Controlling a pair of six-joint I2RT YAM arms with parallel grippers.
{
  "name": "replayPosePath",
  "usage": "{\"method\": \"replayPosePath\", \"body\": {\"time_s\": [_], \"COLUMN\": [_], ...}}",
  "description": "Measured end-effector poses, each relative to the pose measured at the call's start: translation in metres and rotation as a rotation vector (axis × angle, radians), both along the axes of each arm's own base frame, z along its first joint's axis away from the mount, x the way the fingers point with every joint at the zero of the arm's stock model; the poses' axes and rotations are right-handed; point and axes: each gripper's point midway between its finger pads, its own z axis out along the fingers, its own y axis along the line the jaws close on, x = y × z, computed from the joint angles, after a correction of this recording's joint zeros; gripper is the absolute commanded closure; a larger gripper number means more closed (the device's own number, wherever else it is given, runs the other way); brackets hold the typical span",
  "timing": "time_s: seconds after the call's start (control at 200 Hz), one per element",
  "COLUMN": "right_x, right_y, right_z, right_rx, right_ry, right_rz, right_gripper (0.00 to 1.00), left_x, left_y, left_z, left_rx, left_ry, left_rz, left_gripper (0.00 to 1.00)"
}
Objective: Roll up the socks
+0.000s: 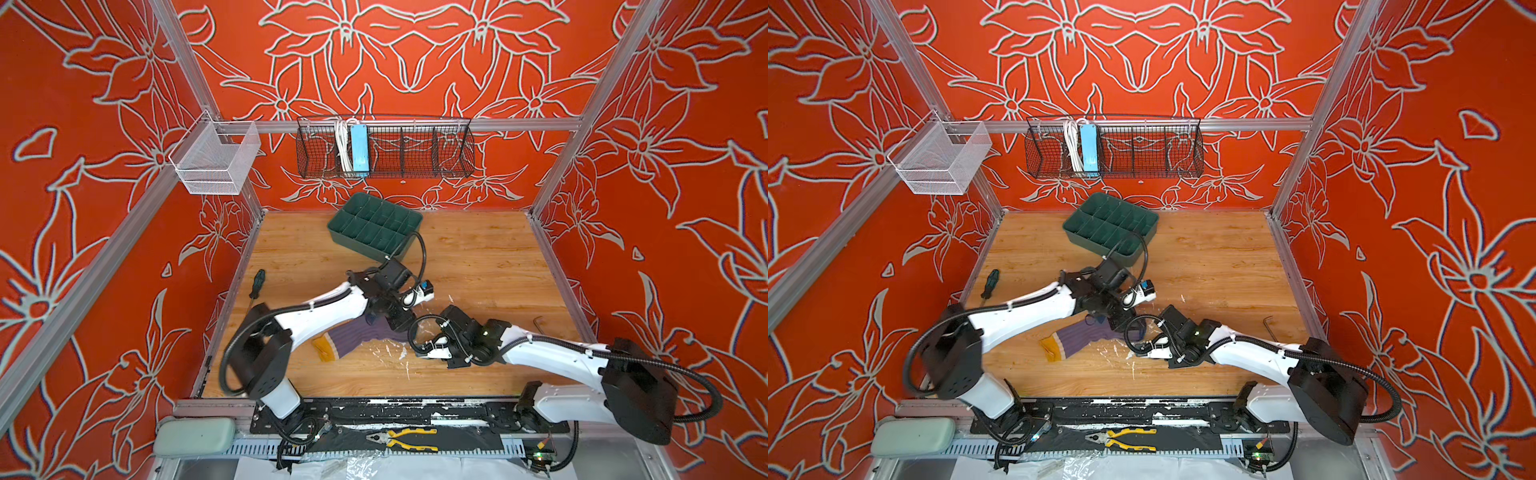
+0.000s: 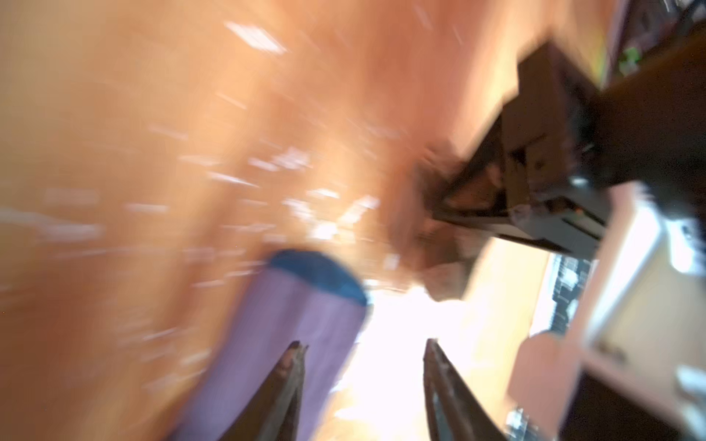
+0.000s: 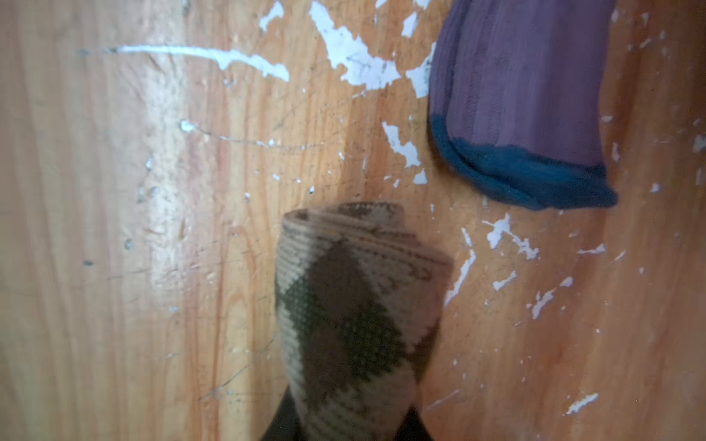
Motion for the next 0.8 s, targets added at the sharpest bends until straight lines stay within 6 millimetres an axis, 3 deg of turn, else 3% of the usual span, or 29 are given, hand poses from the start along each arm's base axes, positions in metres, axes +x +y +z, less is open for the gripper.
{"method": "replayPosePath", "body": {"time_s": [0.085, 0.2, 0.35, 0.47, 0.605, 0.801], "right_x": [-0.006, -0.014, -0.019, -0.017, -0.015, -0.014], "right_y": [0.001, 0.004, 0.011, 0.013, 0.015, 0.016], "right_z": [0.0, 0.001, -0.002, -0.003, -0.003, -0.004], "right_rx": [-0.002, 0.004, 0.008, 0.013, 0.025, 0.017], "right_ry": [0.051, 0.157, 0.328, 0.441, 0.513, 0.563], "right_rz": [-0.006, -0.02, -0.064, -0.112, -0.144, -0.17], "right_gripper": [1.0, 1.0, 1.0, 1.0, 1.0, 1.0], "left_x": [0.006, -0.001, -0.022, -0.045, -0.076, -0.107], "left_y": [0.021, 0.046, 0.073, 0.077, 0.058, 0.012], "left_z": [0.03, 0.055, 0.088, 0.105, 0.092, 0.013], "left_rx": [-0.031, -0.056, -0.104, -0.129, -0.082, 0.059], "left_ry": [-0.174, -0.351, -0.551, -0.656, -0.718, -0.651], "left_rz": [0.044, 0.061, 0.027, -0.085, -0.31, -0.583], "left_gripper": [0.5, 0.48, 0.46, 0.45, 0.44, 0.45]}}
